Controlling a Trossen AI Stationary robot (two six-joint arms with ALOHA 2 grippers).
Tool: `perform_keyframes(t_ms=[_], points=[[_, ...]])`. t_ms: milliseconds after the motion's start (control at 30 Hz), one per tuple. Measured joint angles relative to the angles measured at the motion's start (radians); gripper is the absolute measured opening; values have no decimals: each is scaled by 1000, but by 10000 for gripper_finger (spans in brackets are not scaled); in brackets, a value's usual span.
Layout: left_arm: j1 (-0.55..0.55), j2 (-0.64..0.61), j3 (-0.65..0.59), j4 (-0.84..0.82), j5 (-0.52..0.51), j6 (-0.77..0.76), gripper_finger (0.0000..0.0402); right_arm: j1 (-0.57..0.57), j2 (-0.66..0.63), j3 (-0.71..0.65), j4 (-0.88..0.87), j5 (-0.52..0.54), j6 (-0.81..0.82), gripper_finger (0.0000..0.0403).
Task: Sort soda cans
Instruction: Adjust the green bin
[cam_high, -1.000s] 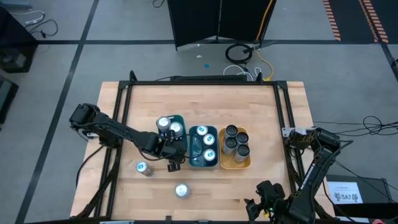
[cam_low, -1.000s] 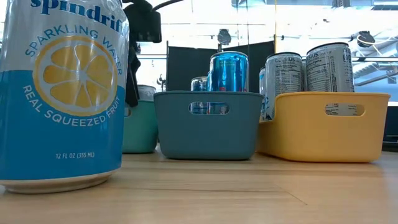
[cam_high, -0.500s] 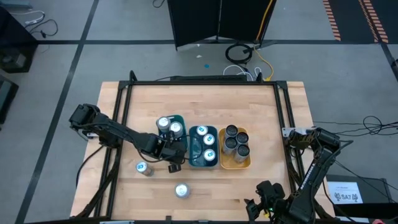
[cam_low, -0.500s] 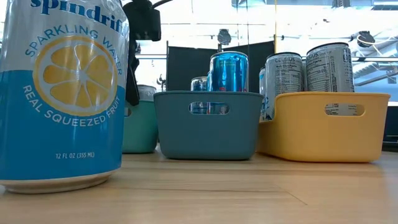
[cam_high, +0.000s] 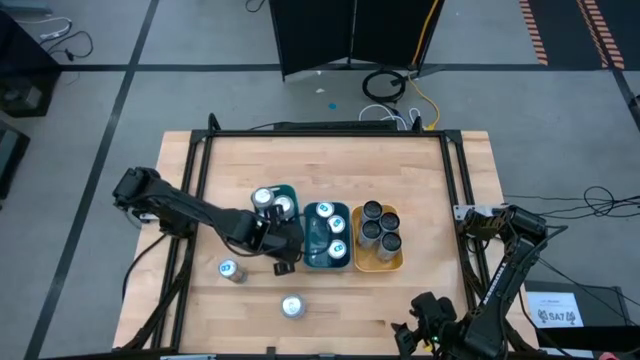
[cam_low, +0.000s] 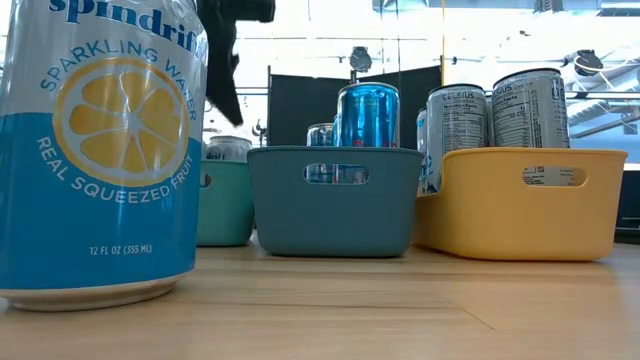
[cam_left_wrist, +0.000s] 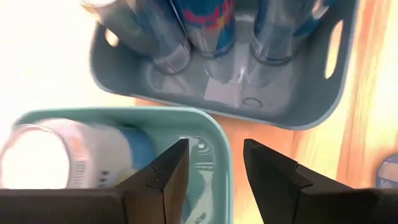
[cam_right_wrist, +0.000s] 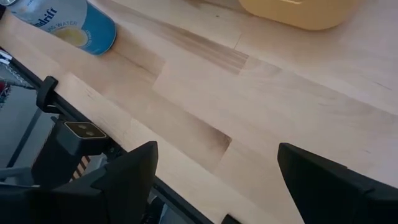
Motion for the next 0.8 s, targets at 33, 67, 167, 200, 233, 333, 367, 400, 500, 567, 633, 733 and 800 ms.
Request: perform_keyframes(t_ms=[33, 67, 167, 200, 233, 333, 367, 400, 500, 567, 633, 733, 800], points=[[0, 0, 24, -26, -2, 10, 163, 0, 0, 0, 2, 0, 0, 322], [0, 0, 47, -52, -2, 14, 163, 0, 0, 0, 3, 0, 0, 322], [0, -1, 109, -108, -3, 17, 163, 0, 0, 0, 4, 0, 0, 322], [0, -1, 127, -119, -4, 17, 163, 0, 0, 0, 4, 0, 0, 322], [0, -2, 140, -124, -5, 17, 163, 0, 0, 0, 4, 0, 0, 322], [0, -2, 171, -122, -5, 17, 163, 0, 0, 0, 4, 0, -2, 322], [0, -3, 175, -122, -6, 17, 163, 0, 0, 0, 4, 0, -3, 322], [0, -3, 176, -121, -6, 17, 163, 0, 0, 0, 4, 0, -3, 322], [0, -3, 177, -122, -6, 17, 163, 0, 0, 0, 5, 0, -3, 322], [0, -3, 177, -121, -6, 17, 163, 0, 0, 0, 5, 0, -3, 322], [0, -3, 177, -121, -6, 17, 163, 0, 0, 0, 5, 0, -3, 322], [0, -3, 177, -120, -6, 17, 163, 0, 0, 0, 5, 0, -3, 322], [0, -3, 177, -120, -6, 17, 163, 0, 0, 0, 5, 0, -3, 322]])
